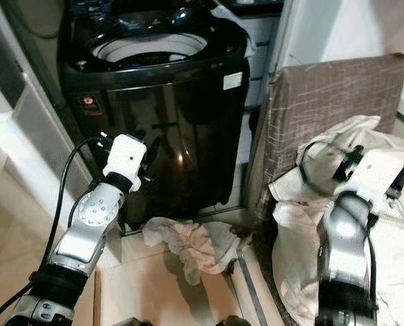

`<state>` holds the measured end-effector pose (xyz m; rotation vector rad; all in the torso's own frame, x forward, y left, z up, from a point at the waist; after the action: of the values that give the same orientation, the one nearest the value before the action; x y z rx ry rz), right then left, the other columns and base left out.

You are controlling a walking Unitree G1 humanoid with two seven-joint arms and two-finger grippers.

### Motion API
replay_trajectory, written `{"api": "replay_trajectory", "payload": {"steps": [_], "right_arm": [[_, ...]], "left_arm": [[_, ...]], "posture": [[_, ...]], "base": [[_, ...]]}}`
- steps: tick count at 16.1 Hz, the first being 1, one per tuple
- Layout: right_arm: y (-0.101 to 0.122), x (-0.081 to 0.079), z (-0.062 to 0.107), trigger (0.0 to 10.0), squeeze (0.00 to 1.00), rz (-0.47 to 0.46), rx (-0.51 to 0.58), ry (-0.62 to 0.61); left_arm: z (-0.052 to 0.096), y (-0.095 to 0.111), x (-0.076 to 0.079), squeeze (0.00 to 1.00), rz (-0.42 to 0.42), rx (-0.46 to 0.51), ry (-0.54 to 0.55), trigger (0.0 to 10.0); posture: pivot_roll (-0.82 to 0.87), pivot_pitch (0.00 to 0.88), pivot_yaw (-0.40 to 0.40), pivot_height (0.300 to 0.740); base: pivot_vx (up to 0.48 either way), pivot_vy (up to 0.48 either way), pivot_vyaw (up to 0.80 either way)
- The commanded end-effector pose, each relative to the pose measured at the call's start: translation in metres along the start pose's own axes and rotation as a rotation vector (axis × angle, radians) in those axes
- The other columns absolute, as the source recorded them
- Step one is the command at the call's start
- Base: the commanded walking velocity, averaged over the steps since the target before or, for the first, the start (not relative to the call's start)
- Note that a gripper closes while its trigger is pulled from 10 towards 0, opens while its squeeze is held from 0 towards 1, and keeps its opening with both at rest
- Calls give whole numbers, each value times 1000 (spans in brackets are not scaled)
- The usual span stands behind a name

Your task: Clothes washing

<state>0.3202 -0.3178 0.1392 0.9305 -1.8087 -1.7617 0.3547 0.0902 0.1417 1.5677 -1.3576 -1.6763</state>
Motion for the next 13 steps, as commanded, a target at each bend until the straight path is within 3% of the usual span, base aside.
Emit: {"api": "replay_trajectory", "payload": {"steps": [1,3,6,9,10,13], "right_arm": [[-7,3,-8,10000,1000,-36,-64,-20],[0,2,-19,10000,1000,-104,-91,-69],[12,-4,-16,10000,1000,-157,-102,-95],[-14,7,-20,10000,1000,-126,-215,-167],[-15,9,-23,10000,16,-118,-218,-169],[-32,29,-34,10000,0,-58,-291,-250]], "left_arm": [[-2,1,-1,0,-8,10,-1,10000],[0,0,-6,0,-16,10,10,10000],[5,-4,-15,0,-29,2,32,10000],[7,-5,-17,0,-28,-2,39,10000],[7,-5,-17,0,-28,-1,38,10000],[11,-5,-14,0,-28,-4,11,10000]], "posture": [[-184,9,60,736],[-159,3,51,736],[-135,1,37,736],[-134,8,40,736],[-132,12,43,736],[-122,52,72,736]], "base": [[0,0,0],[0,0,0],[0,0,0],[0,0,0],[0,0,0],[0,0,0]]}}
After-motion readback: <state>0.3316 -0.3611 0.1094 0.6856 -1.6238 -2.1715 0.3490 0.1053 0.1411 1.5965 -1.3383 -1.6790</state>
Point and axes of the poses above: a point about 5 cm out from each wrist's last joint towards the gripper, its own z axis pointing back from the gripper into the wrist, its own y axis along the axis of the wrist's last joint, x = y × z, the point moved 4 cm from there along -z, pointing out of the wrist towards the gripper, and after that the axes turned 9 degrees about -z, right-handed, at the moved point
